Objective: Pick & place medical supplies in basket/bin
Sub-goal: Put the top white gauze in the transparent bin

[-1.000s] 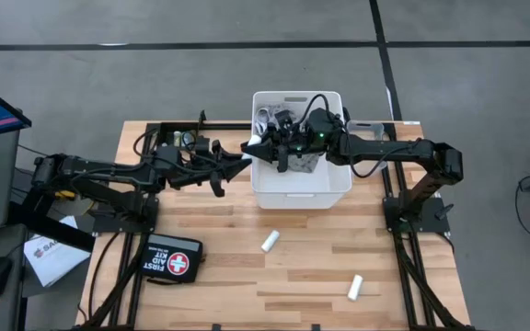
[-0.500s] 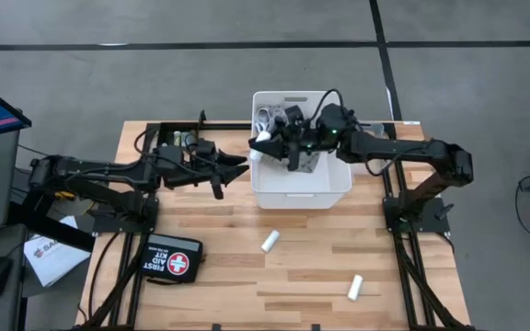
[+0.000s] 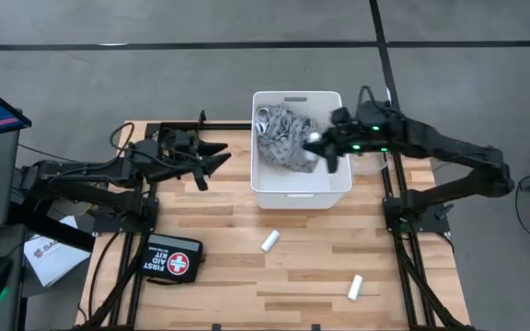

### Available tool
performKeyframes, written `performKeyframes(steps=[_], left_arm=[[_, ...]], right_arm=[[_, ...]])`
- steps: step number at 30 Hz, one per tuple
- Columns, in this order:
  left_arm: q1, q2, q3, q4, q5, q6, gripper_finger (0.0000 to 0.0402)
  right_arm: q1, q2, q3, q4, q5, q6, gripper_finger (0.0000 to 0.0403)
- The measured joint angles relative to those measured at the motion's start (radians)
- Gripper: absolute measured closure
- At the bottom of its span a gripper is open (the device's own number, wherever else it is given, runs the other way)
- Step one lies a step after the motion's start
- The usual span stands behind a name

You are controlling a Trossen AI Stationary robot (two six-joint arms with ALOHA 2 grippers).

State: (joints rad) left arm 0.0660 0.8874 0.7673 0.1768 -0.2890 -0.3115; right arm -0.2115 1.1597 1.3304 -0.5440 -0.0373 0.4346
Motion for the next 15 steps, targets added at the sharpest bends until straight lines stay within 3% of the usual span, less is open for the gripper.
performKeyframes(steps=[10, 15], left_arm=[[0.051, -0.006, 0.000, -0.028, 0.000, 0.001, 0.0238], [0.060, 0.010, 0.000, -0.029, 0.000, -0.004, 0.0240]], right_arm=[[-0.030, -0.213, 0.000, -0.420, 0.467, 0.170, 0.0329], [-0.152, -0.204, 0.000, -0.638, 0.595, 0.335, 0.0329]])
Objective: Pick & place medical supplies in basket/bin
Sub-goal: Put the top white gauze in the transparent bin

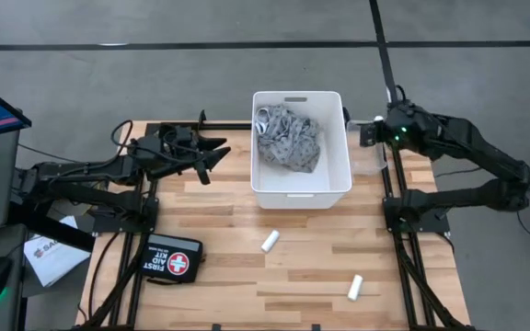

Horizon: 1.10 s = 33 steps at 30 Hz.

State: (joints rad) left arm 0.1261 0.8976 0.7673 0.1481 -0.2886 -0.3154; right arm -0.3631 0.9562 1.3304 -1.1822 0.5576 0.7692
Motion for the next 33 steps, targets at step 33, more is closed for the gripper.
performKeyframes(steps=[33], left_arm=[[-0.002, 0.002, 0.000, 0.033, 0.002, -0.057, 0.0244]], right_arm=[[-0.657, 0.282, -0.428, 0.469, -0.304, 0.872, 0.0350]])
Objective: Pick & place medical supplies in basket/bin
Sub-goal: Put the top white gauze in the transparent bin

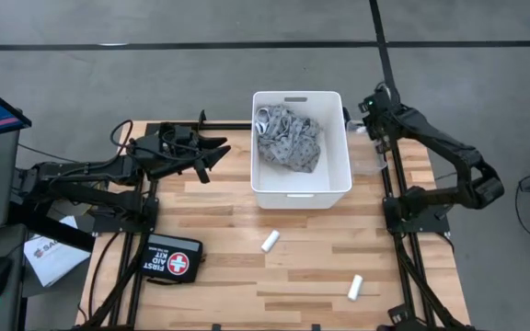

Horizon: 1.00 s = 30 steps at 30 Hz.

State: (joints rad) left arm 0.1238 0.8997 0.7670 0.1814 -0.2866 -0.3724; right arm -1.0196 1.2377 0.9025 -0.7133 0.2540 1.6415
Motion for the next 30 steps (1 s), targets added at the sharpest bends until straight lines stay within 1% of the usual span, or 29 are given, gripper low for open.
performKeyframes(steps=[2, 7, 10, 14, 16, 19, 23, 30], left_arm=[[0.000, 0.000, 0.000, 0.000, 0.000, -0.002, 0.0244], [0.000, 0.000, 0.000, -0.001, 0.000, -0.006, 0.0244], [0.000, 0.000, 0.000, -0.001, 0.000, -0.025, 0.0244], [0.000, 0.000, 0.000, -0.001, -0.001, -0.052, 0.0244], [0.000, 0.000, 0.000, -0.001, -0.001, -0.059, 0.0244], [0.000, 0.000, 0.000, -0.001, -0.001, -0.062, 0.0244], [0.000, 0.000, 0.000, 0.000, -0.001, -0.063, 0.0244], [0.000, 0.000, 0.000, 0.000, -0.001, -0.055, 0.0244]], right_arm=[[0.015, 0.020, -0.024, -0.003, 0.005, 0.102, 0.0350], [0.043, 0.081, -0.074, 0.011, 0.009, 0.240, 0.0350], [0.057, 0.119, -0.079, 0.015, 0.008, 0.295, 0.0348], [0.057, 0.154, -0.079, 0.031, 0.009, 0.357, 0.0333], [0.052, 0.156, -0.079, 0.059, 0.020, 0.345, 0.0323], [0.046, 0.144, -0.078, 0.078, 0.062, 0.306, 0.0309], [0.036, 0.123, -0.078, 0.070, 0.114, 0.298, 0.0294], [0.014, 0.115, -0.078, 0.126, 0.110, 0.243, 0.0264]])
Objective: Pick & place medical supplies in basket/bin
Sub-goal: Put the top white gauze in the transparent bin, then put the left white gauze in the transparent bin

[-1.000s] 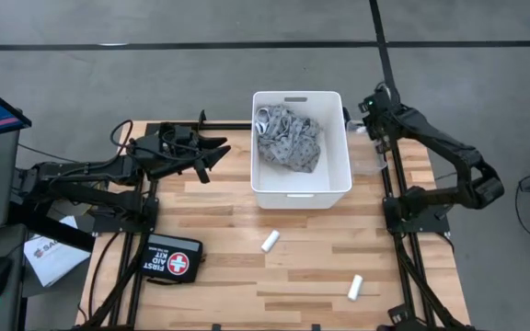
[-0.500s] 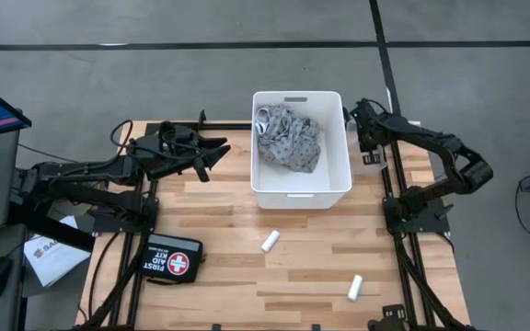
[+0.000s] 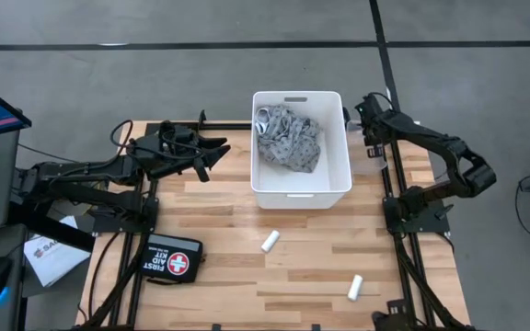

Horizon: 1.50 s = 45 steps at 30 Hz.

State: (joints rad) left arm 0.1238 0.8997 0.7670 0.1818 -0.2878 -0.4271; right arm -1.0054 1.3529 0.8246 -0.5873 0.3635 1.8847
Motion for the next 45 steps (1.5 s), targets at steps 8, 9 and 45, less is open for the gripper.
performKeyframes(steps=[8, 9, 45], left_arm=[[0.000, 0.000, 0.000, 0.001, 0.000, 0.000, 0.0244], [0.000, 0.000, 0.000, 0.001, 0.000, 0.000, 0.0244], [0.000, -0.012, 0.000, 0.009, 0.010, -0.025, 0.0244]], right_arm=[[0.004, -0.002, 0.000, 0.043, -0.003, -0.014, 0.0220], [0.004, -0.008, 0.000, 0.043, -0.002, -0.025, 0.0215], [0.996, -0.648, 0.003, 0.561, -0.238, -1.361, 0.0227]])
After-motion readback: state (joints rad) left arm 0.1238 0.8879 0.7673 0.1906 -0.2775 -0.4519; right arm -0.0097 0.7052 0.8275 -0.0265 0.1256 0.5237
